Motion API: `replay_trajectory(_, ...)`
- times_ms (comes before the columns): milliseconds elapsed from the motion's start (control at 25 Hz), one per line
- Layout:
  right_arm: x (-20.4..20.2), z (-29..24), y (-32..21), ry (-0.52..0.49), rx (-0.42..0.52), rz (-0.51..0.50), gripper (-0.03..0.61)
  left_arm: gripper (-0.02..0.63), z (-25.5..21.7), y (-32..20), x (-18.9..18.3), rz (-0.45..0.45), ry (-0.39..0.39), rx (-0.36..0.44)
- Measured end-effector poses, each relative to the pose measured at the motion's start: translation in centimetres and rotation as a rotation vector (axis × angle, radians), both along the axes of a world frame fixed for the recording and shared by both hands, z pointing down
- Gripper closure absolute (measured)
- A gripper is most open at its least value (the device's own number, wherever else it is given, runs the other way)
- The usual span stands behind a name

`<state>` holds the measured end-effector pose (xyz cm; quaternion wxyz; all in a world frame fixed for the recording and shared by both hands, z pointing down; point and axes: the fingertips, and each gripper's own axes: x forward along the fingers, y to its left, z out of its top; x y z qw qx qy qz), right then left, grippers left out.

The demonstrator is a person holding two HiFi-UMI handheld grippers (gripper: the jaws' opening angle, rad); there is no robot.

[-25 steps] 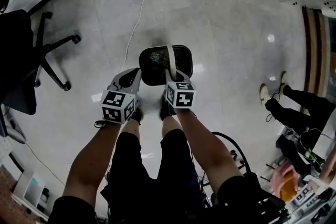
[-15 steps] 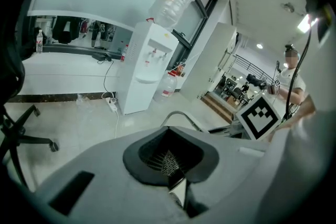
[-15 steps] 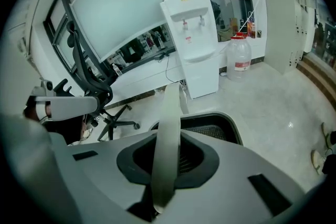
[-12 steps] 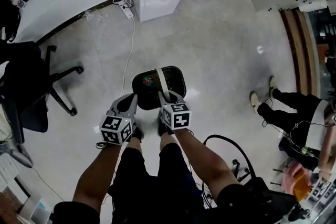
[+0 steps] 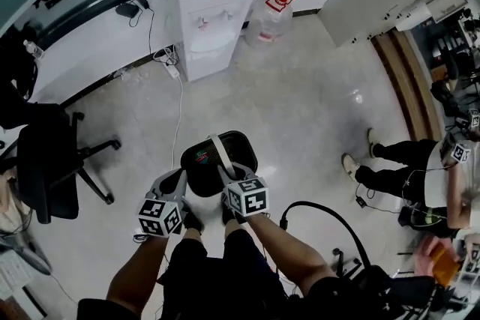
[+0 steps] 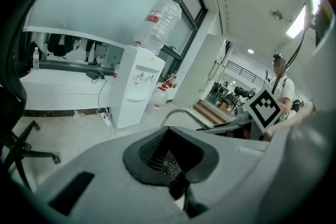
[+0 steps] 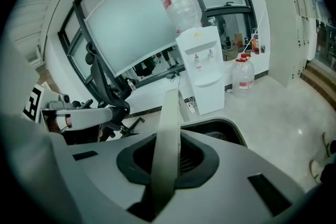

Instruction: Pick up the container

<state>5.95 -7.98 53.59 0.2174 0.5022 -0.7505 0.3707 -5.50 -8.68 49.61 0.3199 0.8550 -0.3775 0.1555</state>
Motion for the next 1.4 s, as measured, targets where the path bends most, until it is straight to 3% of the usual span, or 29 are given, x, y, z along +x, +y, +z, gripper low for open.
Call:
replay_trajectory(600,2.0,-15.4,1.7,-0.032,0.114,0.018,0.535,0.603,-13.1,0.9,2.3,-0.010,0.056,0.108)
replay_trajectory(1400,2.0,-26.5,2.4,-0.059,0.258,0.050,0.535,0.603,-23.1,1.0,0.8,-0.028,0.079,0.267)
